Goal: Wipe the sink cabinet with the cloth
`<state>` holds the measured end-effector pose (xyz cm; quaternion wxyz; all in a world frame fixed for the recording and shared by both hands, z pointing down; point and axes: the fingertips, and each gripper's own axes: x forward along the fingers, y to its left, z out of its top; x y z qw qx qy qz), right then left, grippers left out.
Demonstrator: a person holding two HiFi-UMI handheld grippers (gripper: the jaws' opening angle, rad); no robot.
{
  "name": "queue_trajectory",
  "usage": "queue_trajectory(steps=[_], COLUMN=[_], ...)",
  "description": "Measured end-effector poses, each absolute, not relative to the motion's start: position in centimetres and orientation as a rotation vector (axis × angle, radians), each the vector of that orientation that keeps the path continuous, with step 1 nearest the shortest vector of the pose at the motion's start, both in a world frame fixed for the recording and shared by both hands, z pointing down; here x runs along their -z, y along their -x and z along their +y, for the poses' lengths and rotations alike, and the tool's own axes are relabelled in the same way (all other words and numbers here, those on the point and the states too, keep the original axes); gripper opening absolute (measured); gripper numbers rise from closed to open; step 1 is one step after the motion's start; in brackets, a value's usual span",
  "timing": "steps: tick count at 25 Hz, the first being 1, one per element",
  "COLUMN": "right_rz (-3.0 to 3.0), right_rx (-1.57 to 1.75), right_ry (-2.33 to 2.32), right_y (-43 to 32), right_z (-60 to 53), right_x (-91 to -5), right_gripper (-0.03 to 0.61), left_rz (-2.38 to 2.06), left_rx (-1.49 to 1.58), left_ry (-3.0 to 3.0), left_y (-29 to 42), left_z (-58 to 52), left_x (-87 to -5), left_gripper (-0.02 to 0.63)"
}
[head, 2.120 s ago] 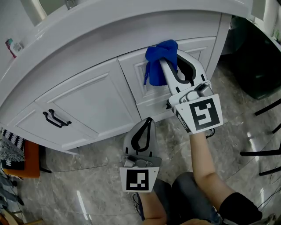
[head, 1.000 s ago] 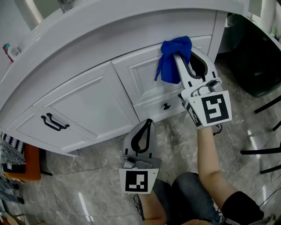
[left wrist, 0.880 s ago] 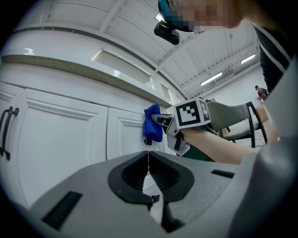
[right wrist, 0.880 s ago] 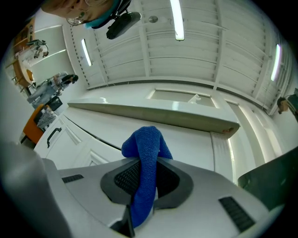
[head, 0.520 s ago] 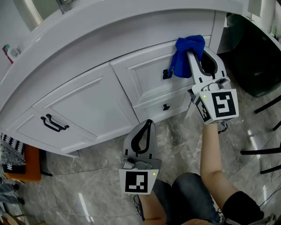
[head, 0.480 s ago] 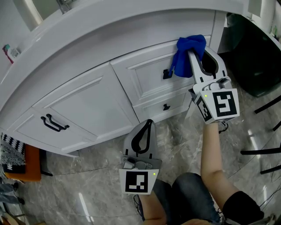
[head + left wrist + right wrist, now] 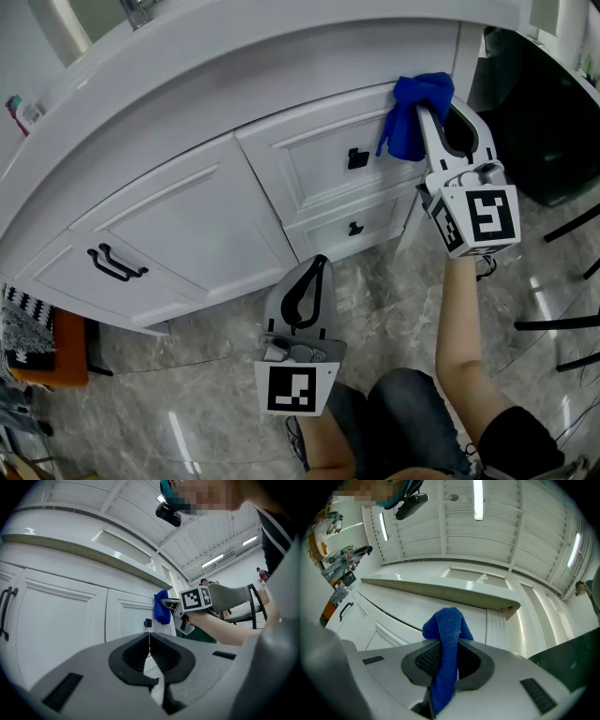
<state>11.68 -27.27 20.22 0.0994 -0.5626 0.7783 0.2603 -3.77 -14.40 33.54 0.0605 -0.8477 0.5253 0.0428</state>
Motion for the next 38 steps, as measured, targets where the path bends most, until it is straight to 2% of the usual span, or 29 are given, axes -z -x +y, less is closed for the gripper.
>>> queue_trajectory(steps=[13,27,31,38], right_rz=[2.233,2.236,2.258,2.428], right_rx=[-0.716,-0.797,-0.731,-0.735], right_ry=[1.77,1.889,1.757,1.418], right_y=[-17.0,-17.1,-14.8,-4.4], right_z=[-28.7,-28.8,-25.9,-20.6], right_x=[-20.4,-20.3,-19.9,-20.3], right_gripper=[0.06,0.06,0.06,0.06], left_rz=[1.587,1.574,1.587,1.652], left_rx=[-0.126,-0.134,-0.133,-0.119], left_ry=[2.567,2.557,2.545,2.508], left_y=[3.7,3.6,4.2,6.1], left_z=[-14.4,-13.8,-13.4,-13.5], left_x=[-33.5,-32.8,-32.6,-32.7], left_gripper=[0.006,0.006,0.006,0.006])
